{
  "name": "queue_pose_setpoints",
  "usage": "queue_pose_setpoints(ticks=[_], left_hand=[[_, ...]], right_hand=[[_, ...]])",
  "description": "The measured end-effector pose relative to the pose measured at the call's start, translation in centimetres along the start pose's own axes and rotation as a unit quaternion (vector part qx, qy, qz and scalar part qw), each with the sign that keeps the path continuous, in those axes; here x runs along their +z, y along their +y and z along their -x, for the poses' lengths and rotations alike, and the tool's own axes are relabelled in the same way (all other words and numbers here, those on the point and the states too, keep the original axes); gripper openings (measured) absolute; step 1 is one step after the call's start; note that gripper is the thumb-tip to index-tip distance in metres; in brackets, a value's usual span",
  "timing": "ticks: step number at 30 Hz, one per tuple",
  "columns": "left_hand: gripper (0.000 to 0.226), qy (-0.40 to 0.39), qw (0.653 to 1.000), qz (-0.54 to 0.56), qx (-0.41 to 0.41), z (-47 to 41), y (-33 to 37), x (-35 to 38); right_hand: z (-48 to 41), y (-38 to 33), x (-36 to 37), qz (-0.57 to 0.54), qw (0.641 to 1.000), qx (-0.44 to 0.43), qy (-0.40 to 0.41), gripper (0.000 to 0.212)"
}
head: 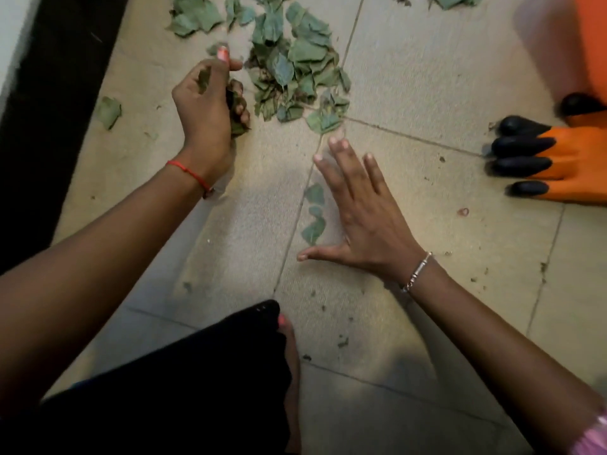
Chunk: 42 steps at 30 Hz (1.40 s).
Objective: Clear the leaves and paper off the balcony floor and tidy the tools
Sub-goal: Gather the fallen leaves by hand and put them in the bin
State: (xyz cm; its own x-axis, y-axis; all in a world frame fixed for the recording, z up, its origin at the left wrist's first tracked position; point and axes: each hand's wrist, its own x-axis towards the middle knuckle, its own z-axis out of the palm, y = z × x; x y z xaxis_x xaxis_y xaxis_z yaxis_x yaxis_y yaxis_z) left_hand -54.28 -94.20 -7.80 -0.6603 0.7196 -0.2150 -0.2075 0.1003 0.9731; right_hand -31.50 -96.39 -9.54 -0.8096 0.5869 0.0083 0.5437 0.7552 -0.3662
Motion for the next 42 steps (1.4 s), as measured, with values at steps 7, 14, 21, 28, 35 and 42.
queue_pose_setpoints(ticks=[7, 14, 21, 28, 35, 42], left_hand=[[0.024, 0.017, 1.000, 0.016, -0.013, 2.9, 0.1, -2.1], [0.025, 0.054, 0.998, -0.021, 0.034, 0.8, 1.2, 0.7], [0.019, 0.054, 0.974, -0.159, 0.155, -4.3, 1.7, 2.4], [0.012, 0.079, 0.932, -0.263, 0.236, -8.1, 1.2, 1.7], [0.056, 0.057, 0.959, -0.259, 0.103, -11.7, 1.0, 2.6], [0.056, 0.034, 0.946, -0.298, 0.122, -13.6, 1.1, 3.7]], right_hand=[[-2.9, -1.2, 1.0, 0.042, 0.993, 0.096, 0.047, 0.101], [-12.4, 1.2, -0.4, 0.022, 0.982, 0.169, 0.076, 0.106], [-18.0, 3.1, -1.1, -0.026, 0.988, 0.119, 0.095, 0.102], [-21.1, 3.9, -0.9, -0.143, 0.958, 0.144, 0.203, 0.085], [-26.1, 4.5, -1.2, -0.091, 0.973, 0.153, 0.148, 0.070], [-26.7, 4.7, -1.5, -0.143, 0.977, 0.083, 0.137, 0.055]])
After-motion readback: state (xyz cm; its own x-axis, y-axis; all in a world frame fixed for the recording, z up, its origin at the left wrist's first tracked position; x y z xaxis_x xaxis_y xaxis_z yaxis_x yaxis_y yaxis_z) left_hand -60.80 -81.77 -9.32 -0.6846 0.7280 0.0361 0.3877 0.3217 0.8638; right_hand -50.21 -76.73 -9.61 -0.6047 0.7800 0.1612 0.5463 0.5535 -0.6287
